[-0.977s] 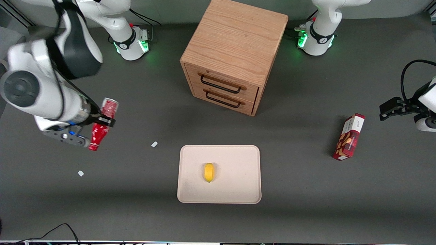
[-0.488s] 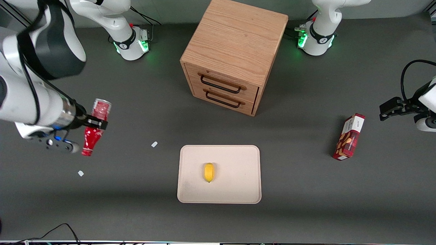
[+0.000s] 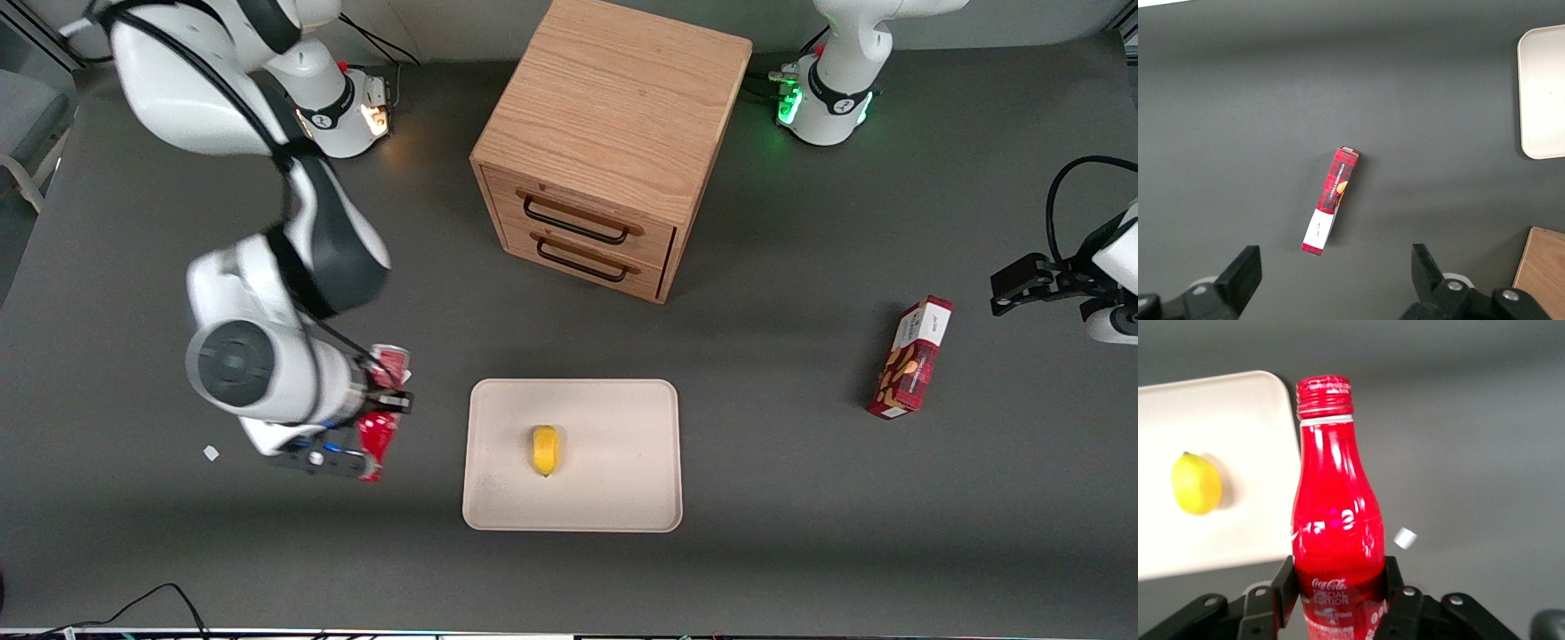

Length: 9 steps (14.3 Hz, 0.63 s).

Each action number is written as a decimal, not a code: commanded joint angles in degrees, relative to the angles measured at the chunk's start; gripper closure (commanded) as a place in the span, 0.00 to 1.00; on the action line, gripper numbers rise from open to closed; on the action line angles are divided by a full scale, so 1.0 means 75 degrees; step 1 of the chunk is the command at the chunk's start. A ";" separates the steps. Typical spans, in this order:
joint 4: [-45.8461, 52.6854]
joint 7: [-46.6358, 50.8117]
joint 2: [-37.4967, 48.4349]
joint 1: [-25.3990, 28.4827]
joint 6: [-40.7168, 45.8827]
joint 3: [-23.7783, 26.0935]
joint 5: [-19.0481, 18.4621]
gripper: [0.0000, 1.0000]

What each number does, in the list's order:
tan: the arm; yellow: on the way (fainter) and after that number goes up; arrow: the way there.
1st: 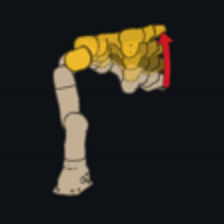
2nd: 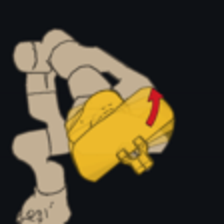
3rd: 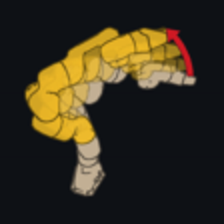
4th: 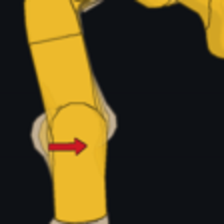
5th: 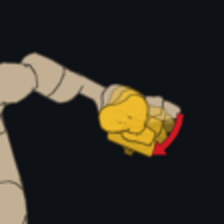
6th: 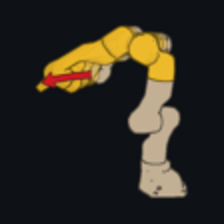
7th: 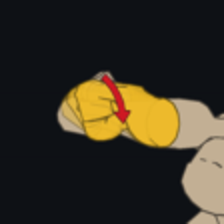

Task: Place coke bottle on tray
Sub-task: 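Carry the held bottle over the cream tray beside the lemon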

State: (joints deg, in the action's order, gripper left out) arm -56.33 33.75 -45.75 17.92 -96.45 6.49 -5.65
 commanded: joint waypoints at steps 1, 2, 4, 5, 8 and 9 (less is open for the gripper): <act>0.0596 0.0422 -0.0929 0.0564 -0.0685 -0.0384 0.0015 1.00; 0.0596 0.0422 -0.1117 0.0599 -0.0850 -0.0385 0.0026 1.00; 0.0573 0.0375 -0.1398 0.0751 -0.1190 -0.0373 0.0026 1.00; 0.0573 0.0329 -0.1528 0.0752 -0.1284 -0.0361 0.0026 1.00; 0.0573 0.0340 -0.1821 0.0974 -0.1413 -0.0373 0.0003 1.00; 0.0561 0.0328 -0.1891 0.0975 -0.1599 -0.0373 -0.0009 1.00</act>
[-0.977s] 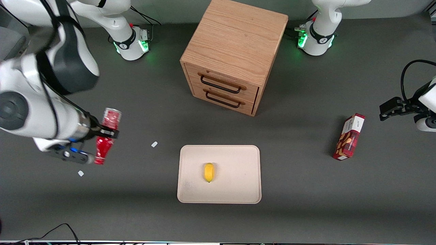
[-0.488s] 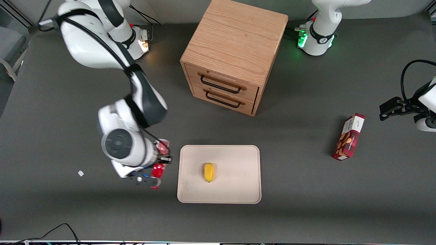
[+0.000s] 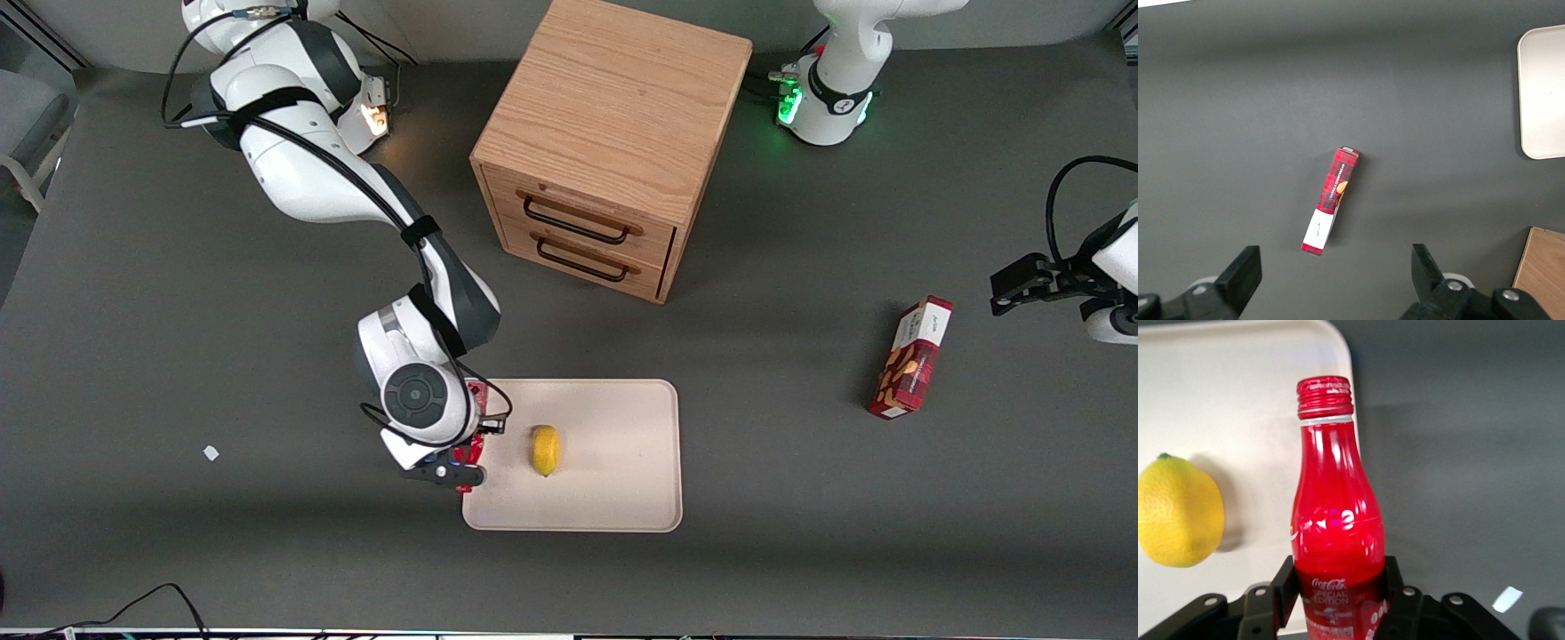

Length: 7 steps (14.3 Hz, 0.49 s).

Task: Place coke bottle on tray
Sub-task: 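Carry the held bottle over the cream tray beside the lemon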

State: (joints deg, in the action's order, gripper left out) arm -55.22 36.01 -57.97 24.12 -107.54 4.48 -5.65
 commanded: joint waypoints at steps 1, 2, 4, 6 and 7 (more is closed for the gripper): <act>0.0425 0.0027 -0.0356 0.0147 -0.0285 -0.0116 -0.0009 1.00; 0.0425 -0.0008 -0.0427 0.0147 -0.0507 -0.0116 -0.0009 1.00; 0.0413 -0.0312 -0.0509 0.0112 -0.0684 -0.0128 -0.0009 1.00; 0.0413 -0.0349 -0.0545 0.0123 -0.0696 -0.0128 -0.0009 1.00; 0.0390 -0.0348 -0.0591 0.0089 -0.0720 -0.0128 -0.0009 1.00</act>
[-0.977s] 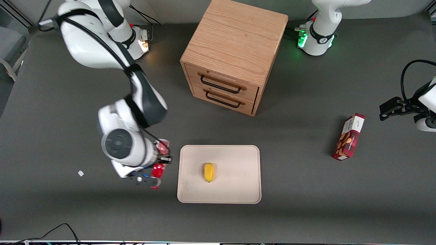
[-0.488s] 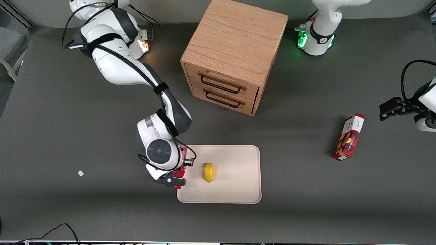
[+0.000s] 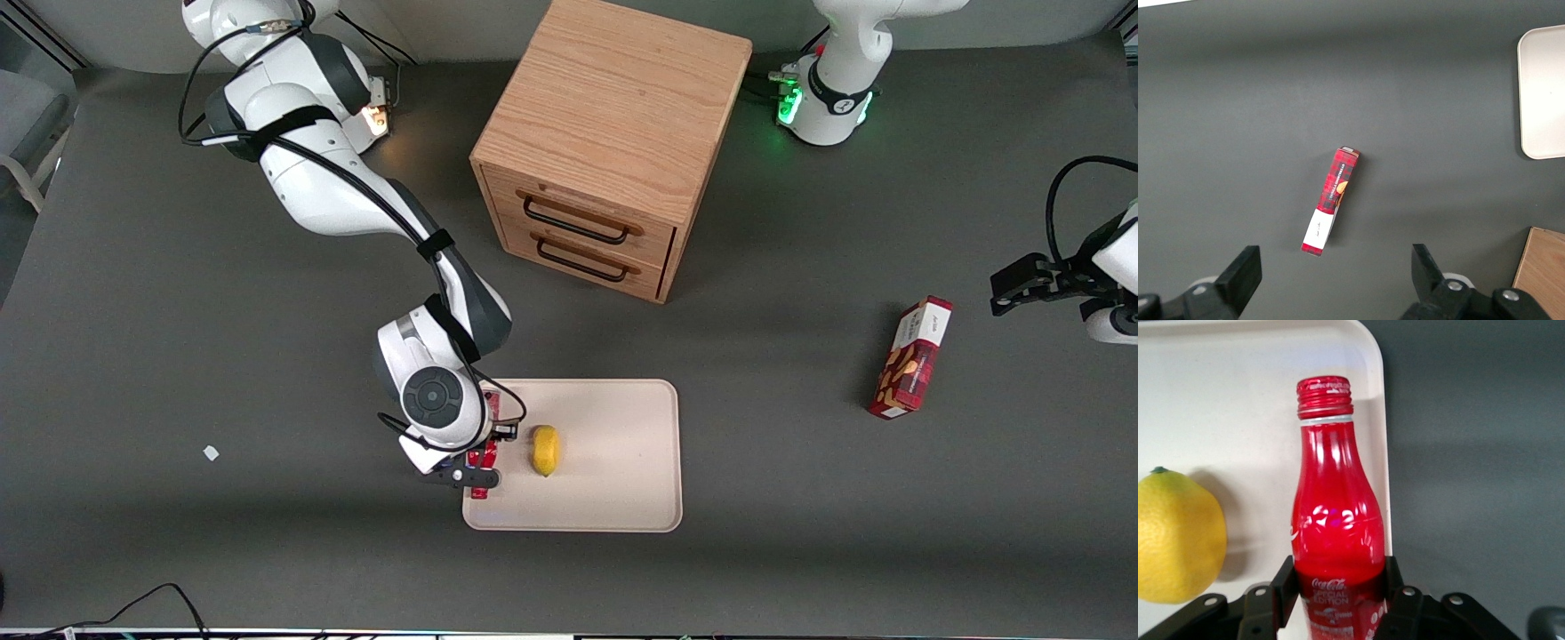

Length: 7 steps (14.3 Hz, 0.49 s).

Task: Place coke bottle on tray
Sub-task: 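Lower the bottle onto the tray and open the right gripper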

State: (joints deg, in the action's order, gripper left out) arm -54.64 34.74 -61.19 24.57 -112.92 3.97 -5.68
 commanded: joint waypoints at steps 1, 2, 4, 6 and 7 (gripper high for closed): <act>0.0290 -0.0179 -0.0185 0.0029 -0.0119 -0.0061 -0.0004 0.91; 0.0289 -0.0167 -0.0220 0.0052 -0.0190 -0.0061 -0.0004 0.86; 0.0278 -0.0191 -0.0243 0.0017 -0.0202 -0.0061 -0.0004 0.69; 0.0266 -0.0179 -0.0279 0.0017 -0.0202 -0.0061 -0.0004 0.52; 0.0196 -0.0167 -0.0279 0.0029 -0.0225 -0.0061 -0.0004 0.17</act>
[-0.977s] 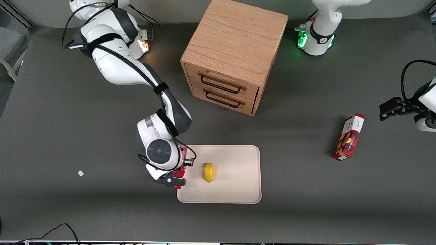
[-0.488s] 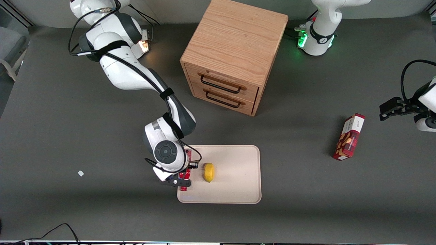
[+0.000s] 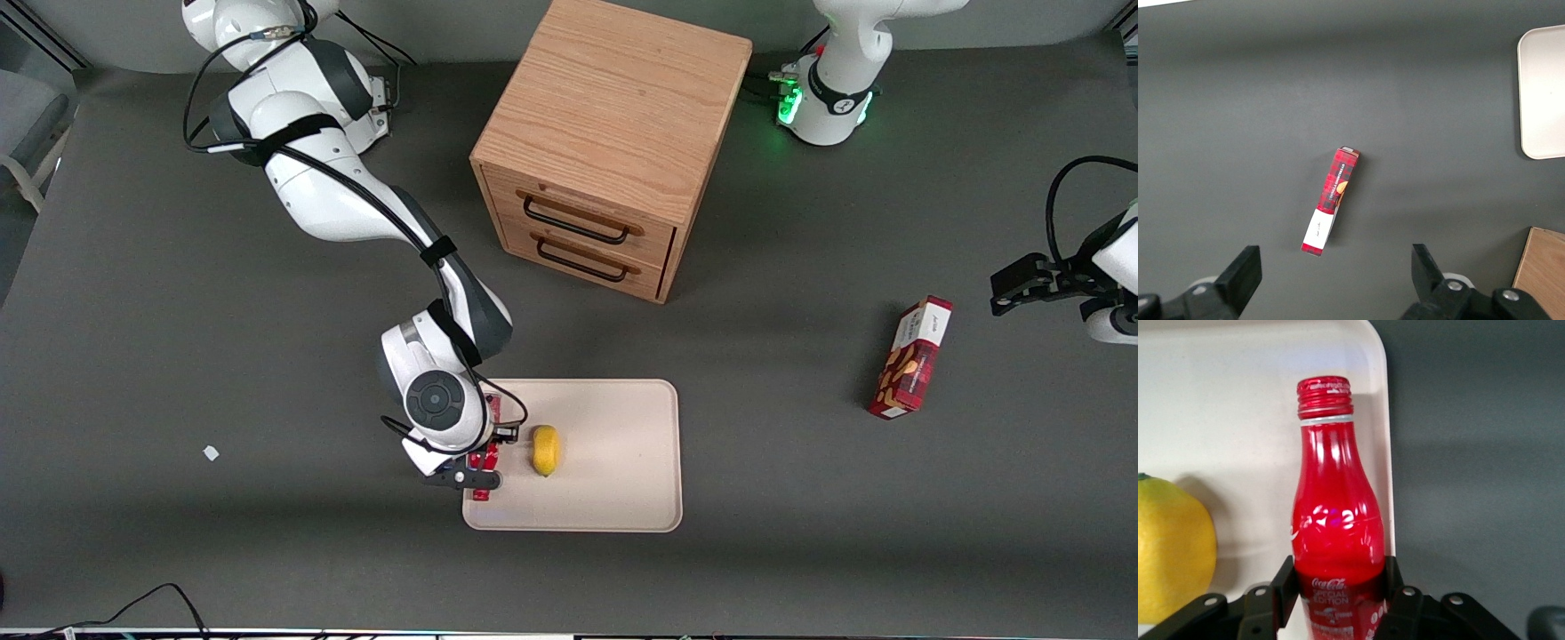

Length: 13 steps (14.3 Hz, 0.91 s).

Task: Place coke bottle on tray
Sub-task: 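Lower the bottle onto the tray and open the right gripper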

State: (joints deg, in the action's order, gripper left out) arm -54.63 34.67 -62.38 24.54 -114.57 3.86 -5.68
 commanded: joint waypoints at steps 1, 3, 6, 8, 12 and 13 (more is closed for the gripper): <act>0.0160 -0.0146 -0.0108 0.0044 -0.0110 -0.0046 -0.0004 0.00; 0.0148 -0.0146 -0.0108 0.0021 -0.0111 -0.0046 -0.0004 0.00; 0.0112 -0.0158 -0.0061 -0.0002 -0.0111 -0.0046 -0.0004 0.00; 0.0112 -0.0158 -0.0026 -0.0014 -0.0111 -0.0046 -0.0004 0.00; 0.0101 -0.0181 0.0195 -0.0026 0.0086 -0.0046 -0.0004 0.00; 0.0112 -0.0181 0.0301 -0.0037 0.0459 -0.0046 0.0008 0.00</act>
State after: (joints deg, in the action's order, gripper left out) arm -53.97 34.63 -62.16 24.42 -114.56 3.65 -5.69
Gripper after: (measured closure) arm 0.000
